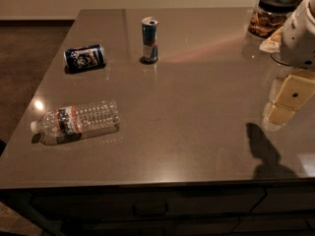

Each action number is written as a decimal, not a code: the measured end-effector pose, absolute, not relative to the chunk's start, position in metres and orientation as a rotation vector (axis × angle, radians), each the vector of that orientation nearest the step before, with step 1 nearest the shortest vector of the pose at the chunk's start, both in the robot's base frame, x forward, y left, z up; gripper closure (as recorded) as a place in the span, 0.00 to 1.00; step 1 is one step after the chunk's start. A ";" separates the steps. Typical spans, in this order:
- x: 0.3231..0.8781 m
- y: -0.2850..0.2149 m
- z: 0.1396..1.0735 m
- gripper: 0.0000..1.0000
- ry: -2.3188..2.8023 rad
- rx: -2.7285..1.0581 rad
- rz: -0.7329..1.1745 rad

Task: Place water bottle upright

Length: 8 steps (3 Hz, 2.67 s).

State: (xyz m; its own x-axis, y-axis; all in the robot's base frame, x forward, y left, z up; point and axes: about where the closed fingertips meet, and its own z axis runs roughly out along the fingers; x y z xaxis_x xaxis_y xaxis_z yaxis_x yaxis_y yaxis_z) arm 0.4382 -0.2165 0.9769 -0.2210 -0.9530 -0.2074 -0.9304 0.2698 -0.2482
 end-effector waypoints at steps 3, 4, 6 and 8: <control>0.465 -0.174 0.967 0.00 2.192 -1.809 -0.105; 0.478 -0.139 0.958 0.00 2.161 -1.879 -0.087; 0.493 -0.064 0.938 0.00 2.081 -2.033 -0.074; 0.496 0.017 0.915 0.00 1.976 -2.196 -0.056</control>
Offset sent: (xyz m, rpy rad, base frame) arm 0.0282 0.0428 -0.0111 -0.0316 0.0187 0.0691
